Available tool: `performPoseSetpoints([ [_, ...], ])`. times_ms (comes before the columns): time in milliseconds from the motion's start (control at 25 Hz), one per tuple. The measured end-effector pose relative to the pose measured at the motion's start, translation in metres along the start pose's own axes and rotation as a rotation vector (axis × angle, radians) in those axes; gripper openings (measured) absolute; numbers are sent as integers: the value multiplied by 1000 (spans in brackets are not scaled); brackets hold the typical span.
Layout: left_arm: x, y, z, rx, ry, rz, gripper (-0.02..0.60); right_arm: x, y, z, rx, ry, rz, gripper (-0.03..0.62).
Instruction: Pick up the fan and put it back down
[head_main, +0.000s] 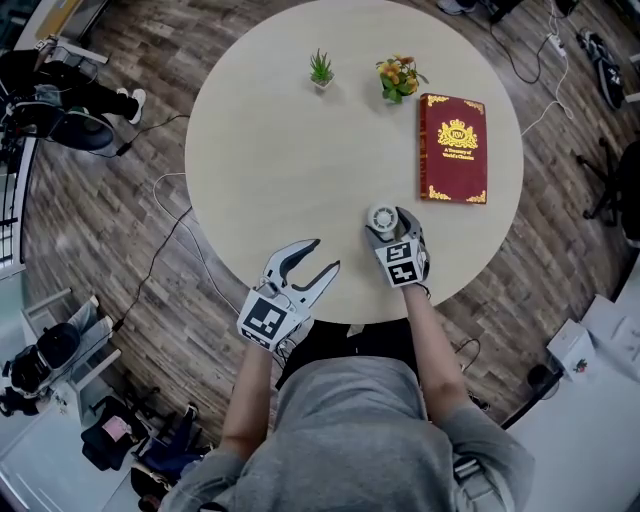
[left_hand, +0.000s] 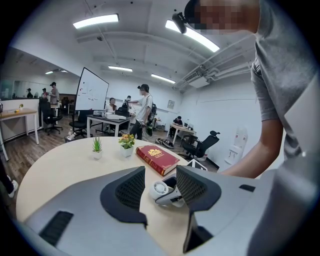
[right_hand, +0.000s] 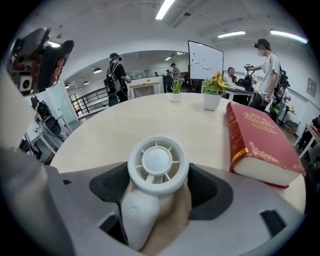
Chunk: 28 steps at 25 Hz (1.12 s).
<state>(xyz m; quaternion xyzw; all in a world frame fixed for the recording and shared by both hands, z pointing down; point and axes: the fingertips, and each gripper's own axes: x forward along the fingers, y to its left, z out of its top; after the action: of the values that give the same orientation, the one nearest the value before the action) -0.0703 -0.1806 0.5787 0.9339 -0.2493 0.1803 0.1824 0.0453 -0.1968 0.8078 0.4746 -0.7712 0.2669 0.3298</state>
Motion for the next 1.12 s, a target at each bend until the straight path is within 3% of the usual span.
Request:
performPoseSetpoints([
  [280,-3,1,-2,-33,24,6,210,5,0,-2,-11,19,-8,373],
  [400,-6,2,-4,11,8,3,210,5,0,-3,-5,19,-12,373],
  [1000,-21,-10,9,28,-13,-8,211,-8,3,-4,23,6,-29,402],
  [1120,-25,-12,12,79,-43,-17,212,-17,3,-2,29,-13,-39,402],
])
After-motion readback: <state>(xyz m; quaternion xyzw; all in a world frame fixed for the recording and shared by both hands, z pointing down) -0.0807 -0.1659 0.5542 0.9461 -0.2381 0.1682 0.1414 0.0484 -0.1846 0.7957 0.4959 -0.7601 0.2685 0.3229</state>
